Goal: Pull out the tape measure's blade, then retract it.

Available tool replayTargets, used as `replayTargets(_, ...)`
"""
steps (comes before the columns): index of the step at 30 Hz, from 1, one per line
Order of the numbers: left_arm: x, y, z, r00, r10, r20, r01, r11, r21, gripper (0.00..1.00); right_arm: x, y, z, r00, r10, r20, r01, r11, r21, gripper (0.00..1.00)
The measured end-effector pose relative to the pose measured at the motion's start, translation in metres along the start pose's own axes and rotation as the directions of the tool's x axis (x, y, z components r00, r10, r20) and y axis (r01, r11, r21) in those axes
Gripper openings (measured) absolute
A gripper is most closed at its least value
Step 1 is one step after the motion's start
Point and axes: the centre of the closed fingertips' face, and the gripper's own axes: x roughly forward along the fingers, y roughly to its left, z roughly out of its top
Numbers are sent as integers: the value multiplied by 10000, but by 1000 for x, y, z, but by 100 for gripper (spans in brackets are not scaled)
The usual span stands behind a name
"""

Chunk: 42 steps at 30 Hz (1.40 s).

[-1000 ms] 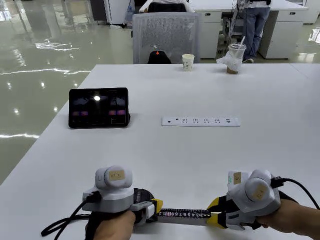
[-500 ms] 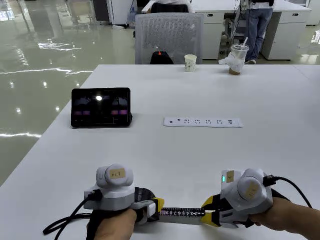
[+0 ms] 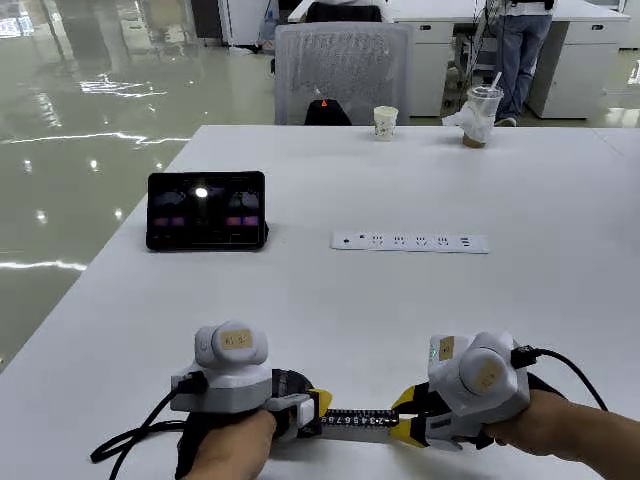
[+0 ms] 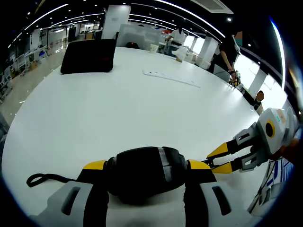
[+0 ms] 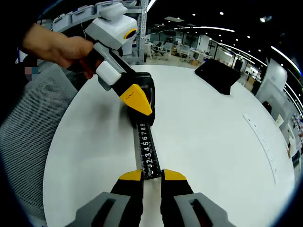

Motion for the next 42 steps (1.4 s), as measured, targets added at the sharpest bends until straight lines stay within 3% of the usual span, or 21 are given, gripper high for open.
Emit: replayTargets(42,0,0,1,10000,-34,-71,33,9997,-241,59,37,5,36,9994,218,280,-214,9997,-152,10)
